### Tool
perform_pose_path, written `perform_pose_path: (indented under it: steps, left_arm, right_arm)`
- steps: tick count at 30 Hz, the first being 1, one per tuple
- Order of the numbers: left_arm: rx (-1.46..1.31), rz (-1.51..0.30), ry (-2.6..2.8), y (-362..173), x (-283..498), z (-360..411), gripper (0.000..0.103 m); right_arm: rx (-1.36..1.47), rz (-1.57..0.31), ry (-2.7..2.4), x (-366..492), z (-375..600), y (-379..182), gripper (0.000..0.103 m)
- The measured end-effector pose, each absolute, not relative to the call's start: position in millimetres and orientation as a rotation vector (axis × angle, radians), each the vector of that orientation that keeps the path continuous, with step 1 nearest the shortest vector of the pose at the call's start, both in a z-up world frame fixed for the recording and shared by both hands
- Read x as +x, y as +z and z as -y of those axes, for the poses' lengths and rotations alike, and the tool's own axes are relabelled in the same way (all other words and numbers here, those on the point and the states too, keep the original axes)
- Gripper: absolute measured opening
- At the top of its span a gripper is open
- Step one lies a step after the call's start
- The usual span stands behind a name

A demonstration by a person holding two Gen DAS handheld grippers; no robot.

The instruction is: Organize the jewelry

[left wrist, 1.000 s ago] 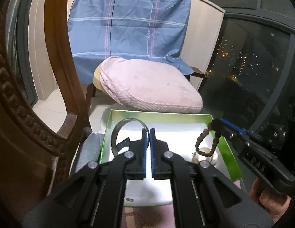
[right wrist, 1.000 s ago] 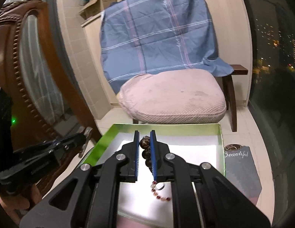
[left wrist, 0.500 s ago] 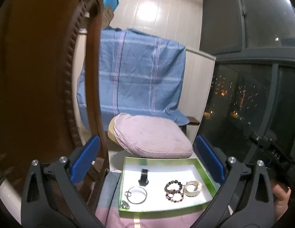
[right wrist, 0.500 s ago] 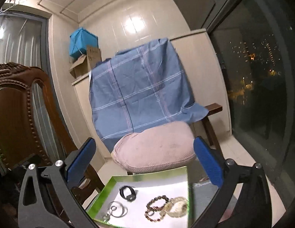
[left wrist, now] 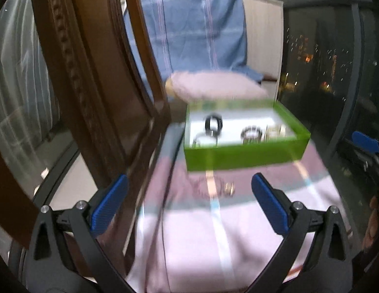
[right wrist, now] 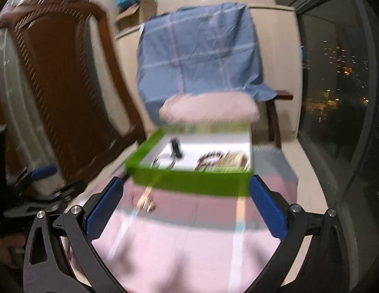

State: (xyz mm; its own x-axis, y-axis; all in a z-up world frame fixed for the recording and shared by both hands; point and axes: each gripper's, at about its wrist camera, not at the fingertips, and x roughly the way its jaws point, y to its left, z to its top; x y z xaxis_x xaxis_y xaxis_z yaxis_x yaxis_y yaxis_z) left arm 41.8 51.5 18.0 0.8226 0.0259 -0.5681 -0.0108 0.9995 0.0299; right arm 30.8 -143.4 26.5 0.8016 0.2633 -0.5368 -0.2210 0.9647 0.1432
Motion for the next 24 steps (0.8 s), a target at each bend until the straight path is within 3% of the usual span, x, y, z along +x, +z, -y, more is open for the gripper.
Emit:
perform_pose_path:
  steps: [13, 17, 18, 20, 24]
  left_arm:
    - [-0.050, -0.651, -0.032, 11.1, 37.2, -57.2, 0.099]
    - [-0.098, -0.641, -0.071, 19.0, 37.8, -65.1, 0.099]
    - [-0.100, -0.636, -0.071, 19.8, 38.8, -65.6, 0.099]
    - [-0.107, -0.624, -0.075, 22.6, 40.3, -69.0, 0.099]
    - [-0.117, -0.624, -0.091, 23.2, 44.5, -74.9, 0.099]
  right_arm:
    - [-0.037, -0.646, 0.295, 37.1, 115.0, 3.1, 0.100]
    - [-0.134, -0.761, 0.345, 70.5, 94.4, -23.0, 0.099]
    - [-0.148, -0.810, 0.370, 84.3, 86.8, -34.6, 0.096]
    - [-0.155, -0.871, 0.394, 101.5, 77.8, -50.0, 0.079]
    - [-0.136, -0.931, 0.413, 128.1, 65.7, -69.1, 0.069]
